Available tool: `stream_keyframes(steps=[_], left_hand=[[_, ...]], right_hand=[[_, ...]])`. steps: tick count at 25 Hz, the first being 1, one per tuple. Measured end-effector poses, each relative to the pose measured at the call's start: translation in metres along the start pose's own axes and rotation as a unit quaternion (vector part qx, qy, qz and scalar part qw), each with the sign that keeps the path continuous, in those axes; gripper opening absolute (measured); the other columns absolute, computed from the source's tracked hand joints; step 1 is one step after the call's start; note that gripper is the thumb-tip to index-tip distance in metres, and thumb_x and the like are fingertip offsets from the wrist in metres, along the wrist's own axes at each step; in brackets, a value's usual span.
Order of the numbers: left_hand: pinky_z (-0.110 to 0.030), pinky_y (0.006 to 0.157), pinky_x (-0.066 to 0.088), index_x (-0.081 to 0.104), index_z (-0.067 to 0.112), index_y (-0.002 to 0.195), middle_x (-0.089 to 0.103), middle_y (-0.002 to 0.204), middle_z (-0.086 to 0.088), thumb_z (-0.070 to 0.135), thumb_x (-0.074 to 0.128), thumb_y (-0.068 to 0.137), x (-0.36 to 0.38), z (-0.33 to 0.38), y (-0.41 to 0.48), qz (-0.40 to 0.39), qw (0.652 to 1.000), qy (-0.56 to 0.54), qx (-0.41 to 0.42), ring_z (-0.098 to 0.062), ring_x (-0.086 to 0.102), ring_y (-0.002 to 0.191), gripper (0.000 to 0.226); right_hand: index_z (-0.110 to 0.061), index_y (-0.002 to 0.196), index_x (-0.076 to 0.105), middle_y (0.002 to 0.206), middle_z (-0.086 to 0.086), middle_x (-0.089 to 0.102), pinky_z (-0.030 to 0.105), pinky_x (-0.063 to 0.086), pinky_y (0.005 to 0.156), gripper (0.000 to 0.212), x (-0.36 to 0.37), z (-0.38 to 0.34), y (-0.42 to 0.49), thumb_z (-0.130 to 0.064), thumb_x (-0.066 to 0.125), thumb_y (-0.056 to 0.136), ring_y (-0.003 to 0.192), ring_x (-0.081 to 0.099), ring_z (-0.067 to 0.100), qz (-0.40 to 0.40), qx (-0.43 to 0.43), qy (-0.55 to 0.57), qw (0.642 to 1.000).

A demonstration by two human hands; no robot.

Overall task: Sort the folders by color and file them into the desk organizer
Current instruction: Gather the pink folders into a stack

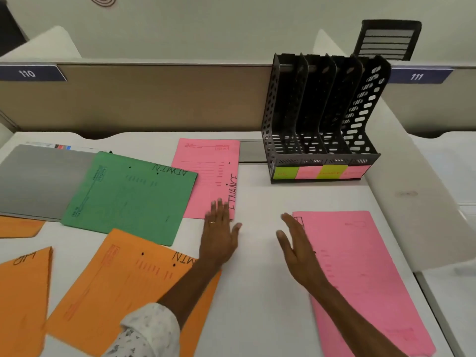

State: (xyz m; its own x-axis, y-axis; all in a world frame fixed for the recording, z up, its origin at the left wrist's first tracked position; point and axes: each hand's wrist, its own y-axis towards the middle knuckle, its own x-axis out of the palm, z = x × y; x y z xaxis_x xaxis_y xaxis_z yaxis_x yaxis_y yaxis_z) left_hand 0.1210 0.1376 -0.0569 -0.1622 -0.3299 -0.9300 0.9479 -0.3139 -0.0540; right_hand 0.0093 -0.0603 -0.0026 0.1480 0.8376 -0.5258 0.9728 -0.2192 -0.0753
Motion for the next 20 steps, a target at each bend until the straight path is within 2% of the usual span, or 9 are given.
stream_keyframes(steps=[2, 4, 6, 8, 11, 15, 20], left_hand=[[-0.043, 0.129, -0.003, 0.004, 0.007, 0.161, -0.005, 0.17, -0.013, 0.042, 0.025, 0.108, -0.009, -0.033, 0.014, -0.014, 0.999, 0.032, -0.018, -0.027, -0.008, 0.158, 0.067], [-0.041, 0.129, -0.003, 0.008, 0.009, 0.161, 0.001, 0.171, -0.011, 0.039, 0.025, 0.109, -0.011, -0.052, 0.017, -0.036, 0.998, 0.041, -0.014, -0.026, -0.002, 0.158, 0.063], [-0.039, 0.127, -0.005, 0.007, 0.012, 0.162, 0.001, 0.17, -0.008, 0.037, 0.027, 0.109, -0.009, -0.065, 0.015, -0.038, 0.999, 0.024, 0.007, -0.025, -0.001, 0.158, 0.061], [-0.037, 0.127, -0.007, 0.005, 0.013, 0.161, -0.002, 0.17, -0.006, 0.035, 0.027, 0.109, -0.005, -0.071, 0.014, -0.035, 0.999, 0.007, 0.022, -0.025, -0.003, 0.158, 0.061], [-0.036, 0.128, -0.007, 0.003, 0.013, 0.161, -0.005, 0.169, -0.003, 0.032, 0.026, 0.109, -0.001, -0.071, 0.014, -0.032, 0.999, -0.024, 0.022, -0.023, -0.008, 0.158, 0.06], [-0.039, 0.129, 0.004, 0.008, 0.014, 0.162, -0.004, 0.166, 0.005, 0.027, 0.028, 0.109, 0.001, -0.067, 0.01, -0.006, 0.993, -0.11, 0.044, -0.016, -0.004, 0.158, 0.058], [-0.041, 0.127, 0.021, 0.02, 0.018, 0.161, 0.016, 0.169, 0.007, 0.013, 0.039, 0.106, -0.026, -0.052, 0.012, 0.057, 0.972, -0.192, 0.125, -0.005, 0.01, 0.156, 0.059]], right_hand=[[-0.018, 0.153, 0.04, 0.156, -0.004, 0.043, 0.026, 0.032, 0.114, 0.05, 0.032, -0.024, 0.039, -0.035, 0.046, 0.106, 0.141, 0.041, 0.009, -0.025, 0.063, 0.082, 0.994], [-0.018, 0.154, 0.037, 0.157, -0.002, 0.043, 0.025, 0.032, 0.112, 0.054, 0.057, -0.036, 0.068, -0.04, 0.045, 0.106, 0.139, 0.042, 0.009, -0.057, 0.132, 0.135, 0.98], [-0.015, 0.153, 0.038, 0.155, 0.003, 0.046, 0.036, 0.036, 0.119, 0.052, 0.082, -0.04, 0.092, -0.037, 0.046, 0.106, 0.141, 0.045, 0.02, -0.071, 0.181, 0.19, 0.962], [-0.01, 0.143, 0.047, 0.142, 0.01, 0.058, 0.047, 0.045, 0.113, 0.042, 0.102, -0.044, 0.114, -0.028, 0.049, 0.106, 0.133, 0.056, 0.03, -0.067, 0.201, 0.248, 0.945], [-0.01, 0.137, 0.053, 0.133, 0.011, 0.065, 0.049, 0.054, 0.103, 0.04, 0.114, -0.052, 0.133, -0.019, 0.063, 0.1, 0.121, 0.064, 0.032, -0.058, 0.246, 0.291, 0.923], [-0.021, 0.134, 0.051, 0.13, 0.008, 0.063, 0.038, 0.06, 0.092, 0.047, 0.11, -0.062, 0.133, -0.01, 0.07, 0.093, 0.116, 0.064, 0.026, -0.051, 0.188, 0.252, 0.948], [-0.025, 0.136, 0.051, 0.126, 0.002, 0.06, 0.031, 0.062, 0.078, 0.046, 0.073, -0.087, 0.119, -0.003, 0.058, 0.097, 0.106, 0.07, 0.02, -0.008, 0.033, 0.262, 0.965]])
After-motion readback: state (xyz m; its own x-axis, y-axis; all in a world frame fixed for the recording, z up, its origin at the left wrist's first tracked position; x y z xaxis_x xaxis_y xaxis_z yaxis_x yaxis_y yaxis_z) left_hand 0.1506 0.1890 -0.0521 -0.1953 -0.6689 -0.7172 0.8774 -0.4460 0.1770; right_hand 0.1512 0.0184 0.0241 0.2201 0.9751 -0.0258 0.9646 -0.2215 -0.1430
